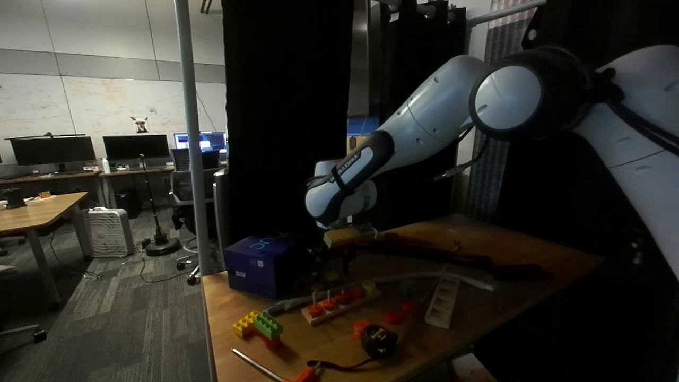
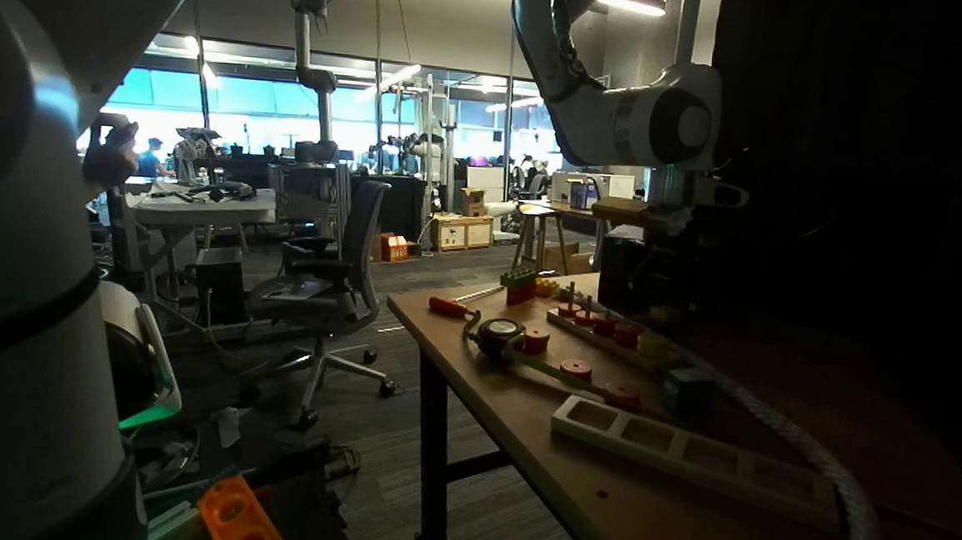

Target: Stack two green square blocks and the yellow square block together respectively

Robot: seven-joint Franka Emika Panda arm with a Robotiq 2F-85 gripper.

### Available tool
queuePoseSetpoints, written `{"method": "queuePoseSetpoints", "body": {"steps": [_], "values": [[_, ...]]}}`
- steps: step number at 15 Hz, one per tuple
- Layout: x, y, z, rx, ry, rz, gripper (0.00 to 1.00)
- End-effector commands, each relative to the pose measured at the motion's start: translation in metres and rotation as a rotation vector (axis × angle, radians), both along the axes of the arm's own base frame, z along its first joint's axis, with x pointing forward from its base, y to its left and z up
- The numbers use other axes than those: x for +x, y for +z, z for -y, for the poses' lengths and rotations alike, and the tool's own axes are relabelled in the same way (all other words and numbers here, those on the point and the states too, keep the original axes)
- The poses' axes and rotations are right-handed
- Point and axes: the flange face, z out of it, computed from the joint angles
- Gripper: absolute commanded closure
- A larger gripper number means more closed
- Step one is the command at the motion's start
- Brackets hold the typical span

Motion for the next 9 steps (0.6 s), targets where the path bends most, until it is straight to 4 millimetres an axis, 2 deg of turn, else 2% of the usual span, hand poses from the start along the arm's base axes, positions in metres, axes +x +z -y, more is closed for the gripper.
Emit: {"method": "queuePoseSetpoints", "body": {"steps": [1, 9], "values": [[0.0179, 0.0053, 0.0034, -0.015, -0.007, 0.001, 0.00], [0.0190, 0.0046, 0.0131, -0.022, -0.052, -0.053, 0.00]]}}
